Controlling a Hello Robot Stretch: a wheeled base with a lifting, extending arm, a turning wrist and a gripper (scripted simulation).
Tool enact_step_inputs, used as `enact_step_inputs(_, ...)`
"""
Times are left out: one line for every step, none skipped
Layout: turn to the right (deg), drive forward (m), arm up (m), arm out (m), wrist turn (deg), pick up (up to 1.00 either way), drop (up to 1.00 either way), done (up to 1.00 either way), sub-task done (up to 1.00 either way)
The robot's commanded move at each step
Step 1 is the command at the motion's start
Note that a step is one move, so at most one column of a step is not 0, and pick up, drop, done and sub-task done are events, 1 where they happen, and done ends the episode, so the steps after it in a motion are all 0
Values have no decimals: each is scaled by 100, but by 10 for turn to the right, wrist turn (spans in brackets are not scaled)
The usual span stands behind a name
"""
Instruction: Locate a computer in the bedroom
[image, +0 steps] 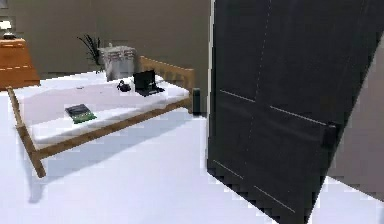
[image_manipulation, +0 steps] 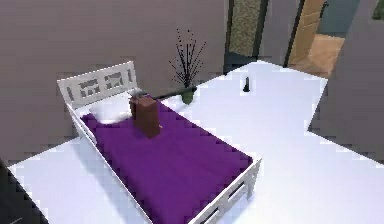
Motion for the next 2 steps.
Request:
enact_step_inputs(-180, 0, 0, 0, 0, 0, 0, 0, 0)
enact_step_inputs(0, 100, 0, 0, 0, 0, 0, 0, 0)
